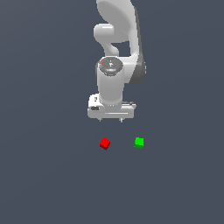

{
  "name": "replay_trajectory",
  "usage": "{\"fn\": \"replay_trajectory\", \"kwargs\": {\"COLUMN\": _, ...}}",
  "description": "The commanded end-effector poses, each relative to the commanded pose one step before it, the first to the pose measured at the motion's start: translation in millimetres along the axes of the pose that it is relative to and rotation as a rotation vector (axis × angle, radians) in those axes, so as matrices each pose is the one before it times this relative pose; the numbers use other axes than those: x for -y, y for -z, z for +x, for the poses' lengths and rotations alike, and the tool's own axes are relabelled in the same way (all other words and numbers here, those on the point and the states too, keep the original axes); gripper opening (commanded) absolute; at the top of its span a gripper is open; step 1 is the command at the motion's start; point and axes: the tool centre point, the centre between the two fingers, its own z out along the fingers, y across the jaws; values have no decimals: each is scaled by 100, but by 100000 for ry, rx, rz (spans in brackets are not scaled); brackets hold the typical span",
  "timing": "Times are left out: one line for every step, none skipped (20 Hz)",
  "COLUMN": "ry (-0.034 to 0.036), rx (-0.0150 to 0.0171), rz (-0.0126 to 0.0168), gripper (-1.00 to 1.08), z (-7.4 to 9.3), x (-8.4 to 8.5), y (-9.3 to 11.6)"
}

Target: Stack the red cube on top of the green cube.

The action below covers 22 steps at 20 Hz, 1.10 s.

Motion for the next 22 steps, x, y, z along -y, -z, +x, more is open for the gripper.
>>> {"fn": "replay_trajectory", "kwargs": {"ry": 0, "rx": 0, "rz": 0, "gripper": 100, "z": 0, "x": -1, "y": 0}}
{"fn": "replay_trajectory", "kwargs": {"ry": -69, "rx": -5, "rz": 0, "gripper": 100, "z": 11, "x": 5, "y": -12}}
{"fn": "replay_trajectory", "kwargs": {"ry": -239, "rx": -13, "rz": 5, "gripper": 100, "z": 33, "x": -6, "y": -37}}
{"fn": "replay_trajectory", "kwargs": {"ry": -396, "rx": -22, "rz": 9, "gripper": 100, "z": 55, "x": -10, "y": -61}}
{"fn": "replay_trajectory", "kwargs": {"ry": -547, "rx": -31, "rz": 12, "gripper": 100, "z": 77, "x": -9, "y": -86}}
{"fn": "replay_trajectory", "kwargs": {"ry": -710, "rx": -40, "rz": 16, "gripper": 100, "z": 99, "x": -14, "y": -111}}
{"fn": "replay_trajectory", "kwargs": {"ry": -869, "rx": -49, "rz": 20, "gripper": 100, "z": 121, "x": -16, "y": -136}}
{"fn": "replay_trajectory", "kwargs": {"ry": -1029, "rx": -58, "rz": 23, "gripper": 100, "z": 144, "x": -18, "y": -161}}
{"fn": "replay_trajectory", "kwargs": {"ry": -1196, "rx": -68, "rz": 27, "gripper": 100, "z": 167, "x": -23, "y": -187}}
{"fn": "replay_trajectory", "kwargs": {"ry": -1361, "rx": -77, "rz": 31, "gripper": 100, "z": 190, "x": -26, "y": -213}}
{"fn": "replay_trajectory", "kwargs": {"ry": -1531, "rx": -87, "rz": 35, "gripper": 100, "z": 214, "x": -30, "y": -239}}
{"fn": "replay_trajectory", "kwargs": {"ry": -1704, "rx": -97, "rz": 40, "gripper": 100, "z": 239, "x": -33, "y": -266}}
{"fn": "replay_trajectory", "kwargs": {"ry": -1881, "rx": -107, "rz": 44, "gripper": 100, "z": 264, "x": -38, "y": -293}}
{"fn": "replay_trajectory", "kwargs": {"ry": -2060, "rx": -117, "rz": 49, "gripper": 100, "z": 289, "x": -42, "y": -321}}
{"fn": "replay_trajectory", "kwargs": {"ry": -2245, "rx": -128, "rz": 54, "gripper": 100, "z": 315, "x": -47, "y": -349}}
{"fn": "replay_trajectory", "kwargs": {"ry": -2433, "rx": -139, "rz": 60, "gripper": 100, "z": 342, "x": -51, "y": -378}}
{"fn": "replay_trajectory", "kwargs": {"ry": -2628, "rx": -151, "rz": 66, "gripper": 100, "z": 370, "x": -57, "y": -407}}
{"fn": "replay_trajectory", "kwargs": {"ry": -2828, "rx": -162, "rz": 73, "gripper": 100, "z": 399, "x": -63, "y": -437}}
{"fn": "replay_trajectory", "kwargs": {"ry": -2991, "rx": -171, "rz": 80, "gripper": 100, "z": 423, "x": -68, "y": -460}}
{"fn": "replay_trajectory", "kwargs": {"ry": -2892, "rx": -165, "rz": 79, "gripper": 100, "z": 410, "x": -67, "y": -444}}
{"fn": "replay_trajectory", "kwargs": {"ry": -2743, "rx": -156, "rz": 77, "gripper": 100, "z": 390, "x": -64, "y": -420}}
{"fn": "replay_trajectory", "kwargs": {"ry": -2589, "rx": -147, "rz": 74, "gripper": 100, "z": 369, "x": -61, "y": -396}}
